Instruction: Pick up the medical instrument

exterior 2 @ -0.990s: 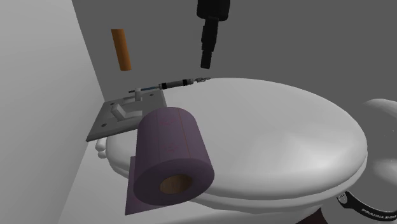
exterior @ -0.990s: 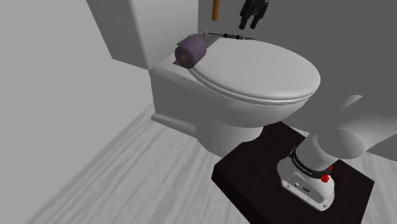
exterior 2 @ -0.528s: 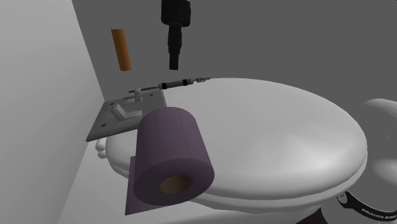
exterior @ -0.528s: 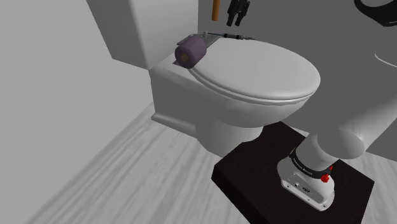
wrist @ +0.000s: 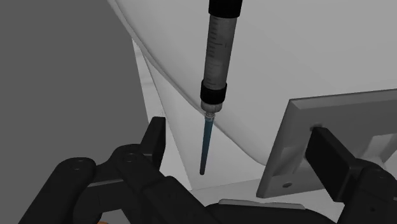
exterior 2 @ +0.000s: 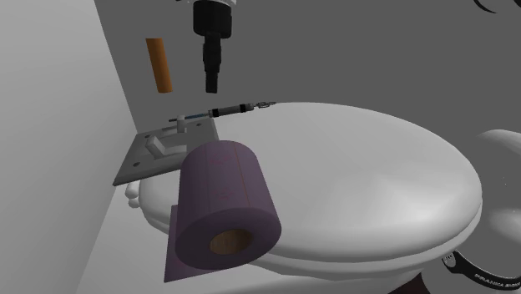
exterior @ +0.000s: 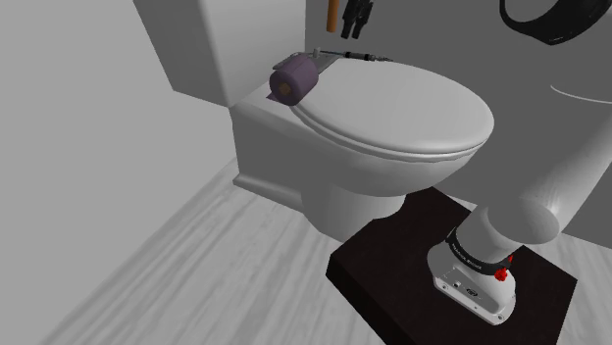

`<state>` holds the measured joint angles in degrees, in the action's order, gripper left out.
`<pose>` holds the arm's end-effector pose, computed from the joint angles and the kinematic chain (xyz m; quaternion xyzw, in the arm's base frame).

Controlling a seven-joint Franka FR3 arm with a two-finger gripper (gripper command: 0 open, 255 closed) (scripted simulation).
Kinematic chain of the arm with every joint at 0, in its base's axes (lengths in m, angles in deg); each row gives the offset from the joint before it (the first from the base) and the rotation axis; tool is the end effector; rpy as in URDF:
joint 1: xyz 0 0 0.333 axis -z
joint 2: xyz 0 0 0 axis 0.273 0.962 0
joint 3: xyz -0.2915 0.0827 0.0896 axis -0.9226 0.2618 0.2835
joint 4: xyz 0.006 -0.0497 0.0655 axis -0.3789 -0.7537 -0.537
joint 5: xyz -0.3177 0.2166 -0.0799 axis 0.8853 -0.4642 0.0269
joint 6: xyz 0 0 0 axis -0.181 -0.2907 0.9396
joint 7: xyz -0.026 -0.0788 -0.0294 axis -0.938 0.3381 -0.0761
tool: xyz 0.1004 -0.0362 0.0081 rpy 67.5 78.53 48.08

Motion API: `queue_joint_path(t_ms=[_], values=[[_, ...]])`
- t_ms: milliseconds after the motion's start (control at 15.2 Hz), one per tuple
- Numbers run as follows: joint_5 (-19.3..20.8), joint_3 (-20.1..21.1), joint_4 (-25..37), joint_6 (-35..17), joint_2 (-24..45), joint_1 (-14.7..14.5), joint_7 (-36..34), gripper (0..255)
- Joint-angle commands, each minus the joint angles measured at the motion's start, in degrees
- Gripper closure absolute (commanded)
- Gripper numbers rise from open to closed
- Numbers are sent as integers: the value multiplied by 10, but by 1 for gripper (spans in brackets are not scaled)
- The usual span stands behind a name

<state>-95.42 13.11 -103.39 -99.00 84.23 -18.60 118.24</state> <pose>0.5945 -0.1390 0.5928 -0.9789 -0.1627 -0.0473 0.1141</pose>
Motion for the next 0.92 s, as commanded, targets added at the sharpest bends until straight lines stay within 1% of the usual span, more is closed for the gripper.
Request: queue_joint_path(t_ms=[0,66,198,264,528,792,858], values=[[3,0,-30,-30,13,-1,1,0],[3,1,-44,-43,12,-2,4,0],[3,1,-44,-43,12,-2,4,0],[3,1,-43,-43,13,-2,3,255],[7,2,-58,-49,3,-6,1,255],[6,2,-58,-51,4,-5,2,255],[3,1,-44,-43,12,-2,4,255]])
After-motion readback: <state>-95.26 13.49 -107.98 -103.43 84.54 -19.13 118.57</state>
